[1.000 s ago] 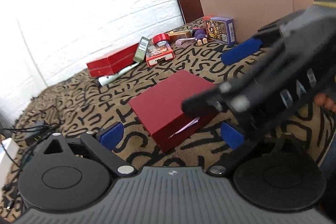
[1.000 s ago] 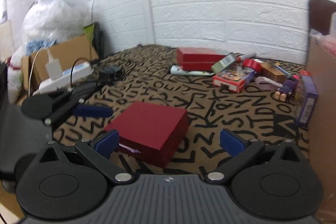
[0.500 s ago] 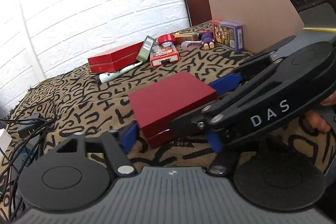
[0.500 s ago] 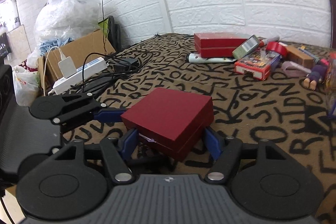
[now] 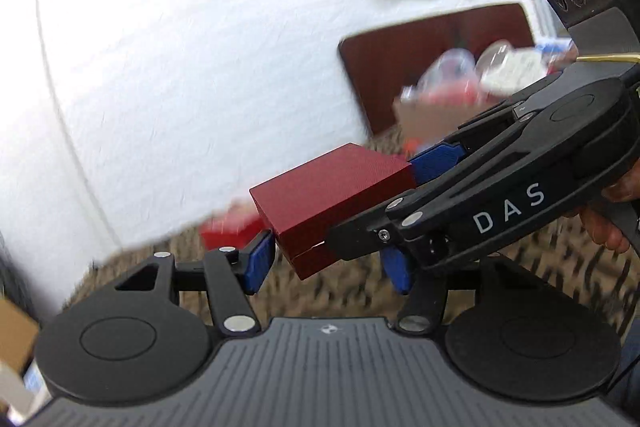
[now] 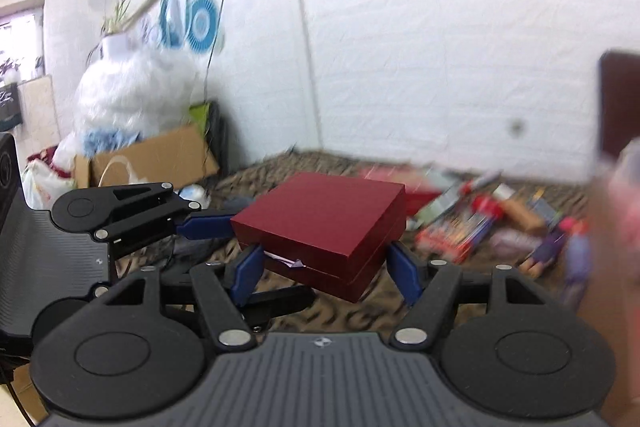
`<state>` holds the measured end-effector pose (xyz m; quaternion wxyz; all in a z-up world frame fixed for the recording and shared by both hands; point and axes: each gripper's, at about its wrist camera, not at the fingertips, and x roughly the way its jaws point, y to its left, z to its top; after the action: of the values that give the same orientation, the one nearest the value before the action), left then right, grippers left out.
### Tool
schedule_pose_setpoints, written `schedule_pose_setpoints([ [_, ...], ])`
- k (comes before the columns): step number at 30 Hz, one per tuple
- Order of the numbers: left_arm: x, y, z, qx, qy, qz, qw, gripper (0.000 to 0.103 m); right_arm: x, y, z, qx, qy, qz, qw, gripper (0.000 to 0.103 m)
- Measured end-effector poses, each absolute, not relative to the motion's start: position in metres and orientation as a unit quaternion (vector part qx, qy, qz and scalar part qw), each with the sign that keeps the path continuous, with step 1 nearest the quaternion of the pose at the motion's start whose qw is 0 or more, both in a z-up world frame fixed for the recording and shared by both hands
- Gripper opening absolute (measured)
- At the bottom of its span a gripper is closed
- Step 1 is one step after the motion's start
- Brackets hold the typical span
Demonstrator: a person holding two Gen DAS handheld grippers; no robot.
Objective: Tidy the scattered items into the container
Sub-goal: 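Carry the dark red box into the cardboard box and open the right gripper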
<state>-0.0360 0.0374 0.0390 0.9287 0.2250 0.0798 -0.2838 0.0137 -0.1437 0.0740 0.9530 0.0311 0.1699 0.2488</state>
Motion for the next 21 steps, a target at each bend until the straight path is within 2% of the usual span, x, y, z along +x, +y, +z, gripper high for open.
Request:
schedule_pose_setpoints([
  [11, -0.026, -0.097, 0.074, 0.25, 0.009, -0.393, 0.885, 0.058, -0.004, -0.261, 0.106, 0.047, 0.127, 0.1, 0.986, 0.069],
  [21, -0.01, -0.176, 0.058, 0.279, 0.028, -0.429, 0.859, 0.058, 0.005, -0.329, 0.082, 0.08, 0.148, 0.014, 0.986, 0.069],
])
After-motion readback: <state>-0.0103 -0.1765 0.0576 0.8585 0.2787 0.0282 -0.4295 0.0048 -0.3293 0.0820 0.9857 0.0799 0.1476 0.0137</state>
